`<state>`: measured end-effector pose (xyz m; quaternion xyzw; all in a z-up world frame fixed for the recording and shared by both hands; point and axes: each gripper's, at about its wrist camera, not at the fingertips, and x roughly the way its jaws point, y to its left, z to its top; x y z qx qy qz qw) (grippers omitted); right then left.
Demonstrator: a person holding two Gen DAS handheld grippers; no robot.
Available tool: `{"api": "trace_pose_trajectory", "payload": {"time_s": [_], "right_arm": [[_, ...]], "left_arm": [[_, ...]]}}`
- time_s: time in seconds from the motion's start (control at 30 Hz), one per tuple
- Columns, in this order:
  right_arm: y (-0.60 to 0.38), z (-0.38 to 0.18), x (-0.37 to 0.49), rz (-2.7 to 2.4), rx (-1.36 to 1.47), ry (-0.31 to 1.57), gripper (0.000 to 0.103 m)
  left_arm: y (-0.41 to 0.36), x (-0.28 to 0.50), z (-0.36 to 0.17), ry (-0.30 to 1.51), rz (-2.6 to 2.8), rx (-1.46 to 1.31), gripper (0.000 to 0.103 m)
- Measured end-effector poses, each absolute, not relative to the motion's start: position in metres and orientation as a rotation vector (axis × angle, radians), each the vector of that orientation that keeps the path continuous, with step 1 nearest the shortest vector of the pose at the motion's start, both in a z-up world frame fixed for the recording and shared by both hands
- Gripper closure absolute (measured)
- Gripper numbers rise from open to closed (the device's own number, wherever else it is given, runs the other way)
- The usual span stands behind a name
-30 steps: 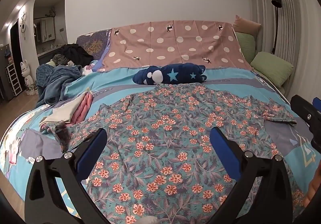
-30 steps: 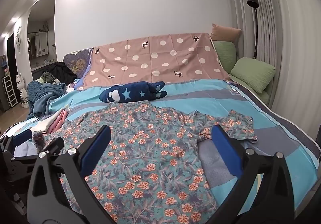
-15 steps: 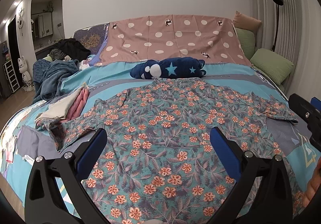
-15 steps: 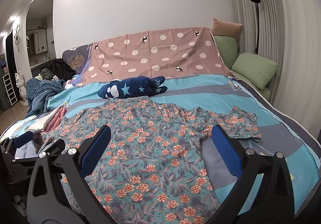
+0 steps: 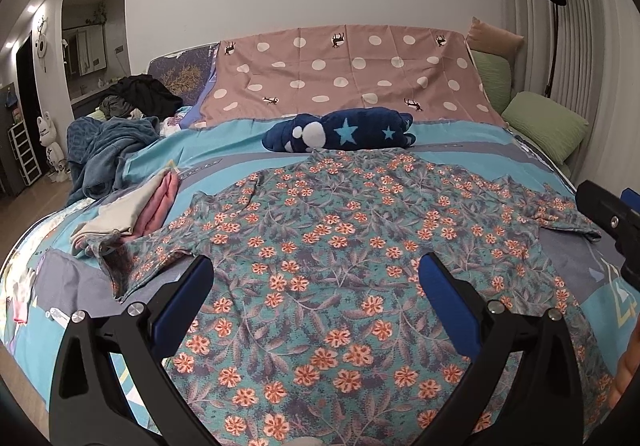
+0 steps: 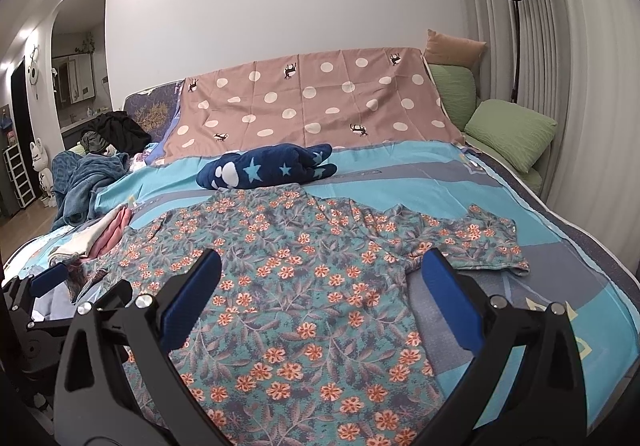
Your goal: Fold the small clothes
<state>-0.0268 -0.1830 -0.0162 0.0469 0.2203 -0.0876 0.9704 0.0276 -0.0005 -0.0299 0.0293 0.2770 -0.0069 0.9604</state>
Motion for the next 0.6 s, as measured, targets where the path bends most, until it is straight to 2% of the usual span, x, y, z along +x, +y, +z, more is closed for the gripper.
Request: {"api": "trace_pose_trajectory", "payload": {"time_s": [0.6], "right_arm": [[-0.1775, -0.0186, -0.0211, -0.182, 0.084, 0.458, 0.002]], "left_arm": [[-0.0013, 0.0236, -0.0297, 0.547, -0.008, 0.115, 0.001]]}}
